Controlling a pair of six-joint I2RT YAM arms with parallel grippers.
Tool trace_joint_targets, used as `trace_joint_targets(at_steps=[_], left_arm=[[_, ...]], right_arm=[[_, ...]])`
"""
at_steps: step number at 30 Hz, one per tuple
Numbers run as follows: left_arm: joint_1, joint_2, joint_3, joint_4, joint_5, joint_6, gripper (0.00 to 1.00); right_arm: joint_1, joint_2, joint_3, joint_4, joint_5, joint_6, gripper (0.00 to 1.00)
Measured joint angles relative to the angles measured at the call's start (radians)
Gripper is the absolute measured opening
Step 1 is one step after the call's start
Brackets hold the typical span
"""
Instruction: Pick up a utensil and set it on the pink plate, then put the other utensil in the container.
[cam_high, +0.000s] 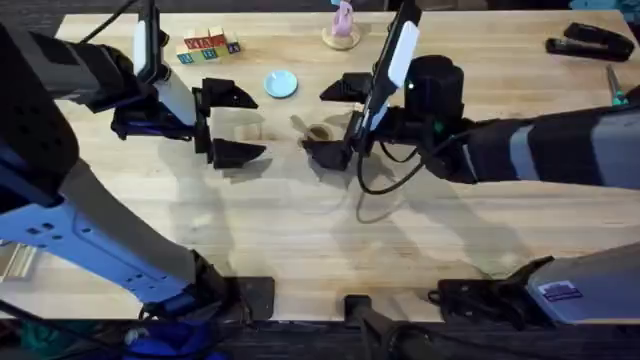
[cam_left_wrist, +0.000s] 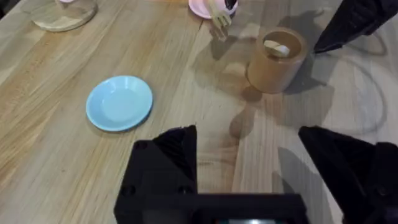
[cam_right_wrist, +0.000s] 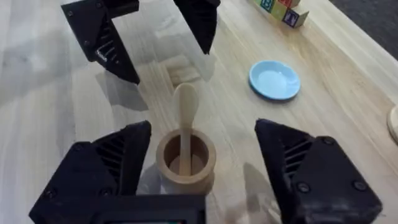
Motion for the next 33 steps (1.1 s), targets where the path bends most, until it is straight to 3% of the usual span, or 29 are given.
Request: trace_joint_targets(at_steps=[5, 11, 13, 19, 23, 27, 33], left_arm=[[0.0, 0.0, 0.007, -0.044, -0.005, 0.003, 0.993], [0.0, 0.0, 0.14, -0.296, -0.048, -0.002, 0.995], [0.0, 0.0, 0.206, -0.371, -0.06, -0.033, 0.995], [0.0, 0.0, 0.431, -0.496, -0.103, -0.241, 0.996], [-0.001, 0.0, 0.574, -0.562, -0.152, -0.384, 0.997], [-0.017, 0.0, 0.705, -0.59, -0.246, -0.54, 0.997], [-0.086, 0.0, 0.872, -0.642, -0.438, -0.733, 0.997]], right_arm=[[0.0, -0.084, -0.001, -0.12, 0.005, 0.007, 0.996], [0.0, -0.279, -0.002, -0.305, 0.026, 0.009, 0.996], [0.0, -0.357, -0.001, -0.419, 0.06, 0.016, 0.996], [-0.026, -0.512, 0.049, -0.721, 0.129, 0.043, 0.996], [-0.105, -0.579, 0.11, -0.848, 0.148, 0.075, 0.996], [-0.181, -0.612, 0.163, -0.928, 0.155, 0.09, 0.995], [-0.268, -0.616, 0.228, -1.001, 0.162, 0.095, 0.996]])
